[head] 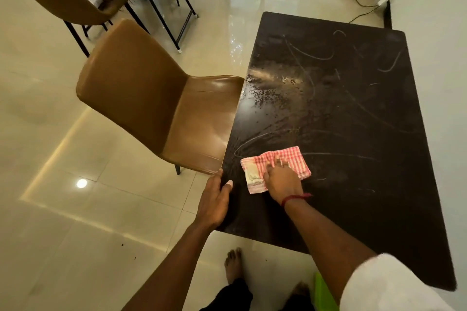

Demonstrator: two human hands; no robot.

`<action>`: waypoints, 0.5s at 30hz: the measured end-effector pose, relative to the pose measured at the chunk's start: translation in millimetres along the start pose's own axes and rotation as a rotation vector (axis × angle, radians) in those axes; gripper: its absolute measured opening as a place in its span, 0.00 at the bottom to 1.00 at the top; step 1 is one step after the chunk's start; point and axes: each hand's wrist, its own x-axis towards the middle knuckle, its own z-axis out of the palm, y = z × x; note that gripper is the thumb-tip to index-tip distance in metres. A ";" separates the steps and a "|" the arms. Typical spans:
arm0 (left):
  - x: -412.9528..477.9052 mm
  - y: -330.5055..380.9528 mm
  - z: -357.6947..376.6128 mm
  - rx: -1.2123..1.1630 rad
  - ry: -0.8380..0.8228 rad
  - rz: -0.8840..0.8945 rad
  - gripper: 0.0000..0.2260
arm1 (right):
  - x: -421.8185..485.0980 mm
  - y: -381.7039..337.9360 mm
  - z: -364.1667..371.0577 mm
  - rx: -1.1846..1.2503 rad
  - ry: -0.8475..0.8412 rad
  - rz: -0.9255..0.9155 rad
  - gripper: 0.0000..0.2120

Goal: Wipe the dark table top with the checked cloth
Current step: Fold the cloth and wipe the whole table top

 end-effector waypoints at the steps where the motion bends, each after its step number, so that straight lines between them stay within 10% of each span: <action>1: -0.3 1.2 3.5 0.087 -0.019 0.012 0.26 | -8.3 0.2 4.6 -0.012 -0.017 0.017 0.20; 15: -5.7 27.8 59.2 0.712 0.011 0.032 0.35 | -38.0 53.9 1.5 -0.014 -0.064 0.070 0.21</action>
